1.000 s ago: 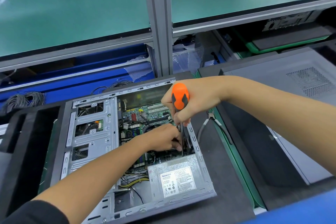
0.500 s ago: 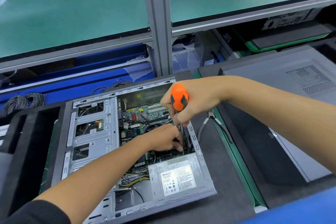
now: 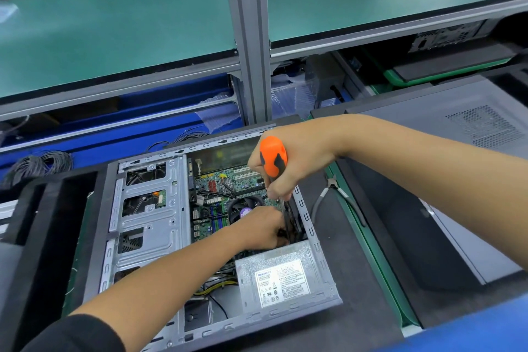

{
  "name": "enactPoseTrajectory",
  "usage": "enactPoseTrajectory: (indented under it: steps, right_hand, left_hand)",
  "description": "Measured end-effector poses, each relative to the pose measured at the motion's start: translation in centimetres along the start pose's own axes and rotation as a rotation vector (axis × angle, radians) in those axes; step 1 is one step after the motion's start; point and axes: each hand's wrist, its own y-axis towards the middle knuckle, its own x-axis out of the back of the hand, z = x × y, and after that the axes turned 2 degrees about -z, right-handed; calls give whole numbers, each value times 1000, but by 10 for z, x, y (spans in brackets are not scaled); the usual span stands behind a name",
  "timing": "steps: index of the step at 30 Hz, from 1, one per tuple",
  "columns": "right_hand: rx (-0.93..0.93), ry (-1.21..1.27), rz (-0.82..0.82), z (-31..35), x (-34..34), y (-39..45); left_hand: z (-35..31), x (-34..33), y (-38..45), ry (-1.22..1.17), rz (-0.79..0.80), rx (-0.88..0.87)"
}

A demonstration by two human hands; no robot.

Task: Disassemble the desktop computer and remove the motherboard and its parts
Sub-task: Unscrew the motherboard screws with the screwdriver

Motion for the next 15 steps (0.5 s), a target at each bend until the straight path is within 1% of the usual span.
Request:
enactPoseTrajectory:
  steps: [3,7,9,11,15]
  right_hand:
    - [13,-1,-20,-2,-3,-1]
    - [14,2,-34,-2,-6,-3]
    - [20,-13,-42,-1,-8,-2]
    - [16,8,-54,-2,-9,-2]
    - [7,27,-59,-4,-12,-4]
  left_hand:
    - [2,-6,-2,12,-89,-37]
    - [3,-15,-5,64,-219,-180]
    - [4,-17,-3,17,-287,-239]
    - [6,-16,-1,-25,-307,-242]
    - [5,-18,0,51,-311,-168]
